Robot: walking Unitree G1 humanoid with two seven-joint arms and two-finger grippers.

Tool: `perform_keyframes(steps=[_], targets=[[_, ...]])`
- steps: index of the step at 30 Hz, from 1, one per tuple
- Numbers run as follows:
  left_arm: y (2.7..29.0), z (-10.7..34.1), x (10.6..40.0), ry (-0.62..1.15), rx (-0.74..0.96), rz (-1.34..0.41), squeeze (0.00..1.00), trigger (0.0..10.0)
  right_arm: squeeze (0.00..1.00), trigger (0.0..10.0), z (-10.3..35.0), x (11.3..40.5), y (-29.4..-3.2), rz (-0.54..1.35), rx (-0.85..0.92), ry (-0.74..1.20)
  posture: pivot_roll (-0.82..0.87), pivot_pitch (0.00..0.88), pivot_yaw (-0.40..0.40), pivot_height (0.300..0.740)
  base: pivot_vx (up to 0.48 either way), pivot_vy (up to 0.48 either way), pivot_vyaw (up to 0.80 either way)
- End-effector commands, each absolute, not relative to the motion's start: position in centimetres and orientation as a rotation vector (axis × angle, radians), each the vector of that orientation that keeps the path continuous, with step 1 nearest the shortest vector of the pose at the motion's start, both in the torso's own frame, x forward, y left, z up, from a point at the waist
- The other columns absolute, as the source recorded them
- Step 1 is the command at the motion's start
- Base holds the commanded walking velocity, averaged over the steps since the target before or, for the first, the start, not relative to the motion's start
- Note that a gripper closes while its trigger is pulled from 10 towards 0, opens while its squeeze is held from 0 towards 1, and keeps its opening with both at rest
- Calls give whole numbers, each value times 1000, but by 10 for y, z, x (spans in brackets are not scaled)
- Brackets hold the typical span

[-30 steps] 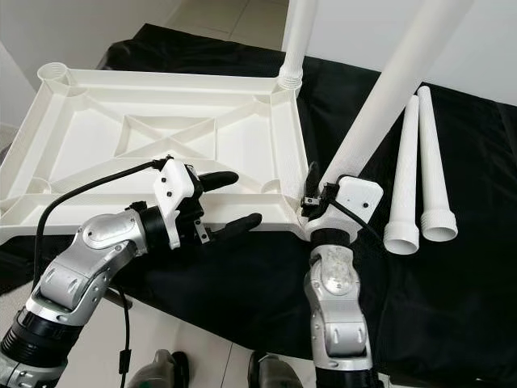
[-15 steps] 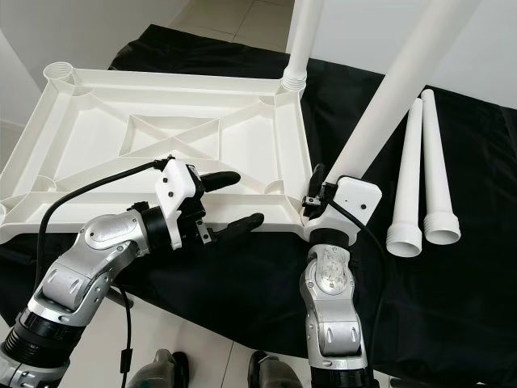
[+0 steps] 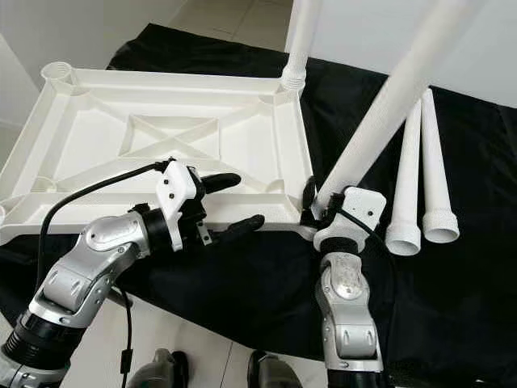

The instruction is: Building children table

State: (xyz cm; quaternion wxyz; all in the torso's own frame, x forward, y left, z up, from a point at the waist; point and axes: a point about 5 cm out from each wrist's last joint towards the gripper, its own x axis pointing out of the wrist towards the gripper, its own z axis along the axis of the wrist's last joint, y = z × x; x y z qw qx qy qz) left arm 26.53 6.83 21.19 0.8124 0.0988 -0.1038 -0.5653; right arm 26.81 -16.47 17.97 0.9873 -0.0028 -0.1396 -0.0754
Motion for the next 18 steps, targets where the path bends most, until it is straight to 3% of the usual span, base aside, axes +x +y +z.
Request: perform_keyframes(steps=[1, 4, 5, 18], targets=[[65, 210, 261, -222, 217, -1217, 0, 10000, 1000, 10000, 171, 268, -172, -152, -8, -237, 48, 185, -42, 740, 0, 0, 0], [65, 210, 261, -221, 215, -1219, 0, 10000, 1000, 10000, 171, 269, -174, -118, -17, -233, 47, 188, -42, 740, 0, 0, 0], [65, 210, 261, -220, 214, -1220, 0, 10000, 0, 10000, 172, 270, -173, -64, -7, -234, 45, 193, -39, 740, 0, 0, 0], [65, 211, 261, -220, 214, -1221, 0, 10000, 0, 10000, 184, 272, -179, 198, -45, -291, 41, 199, -30, 740, 0, 0, 0]])
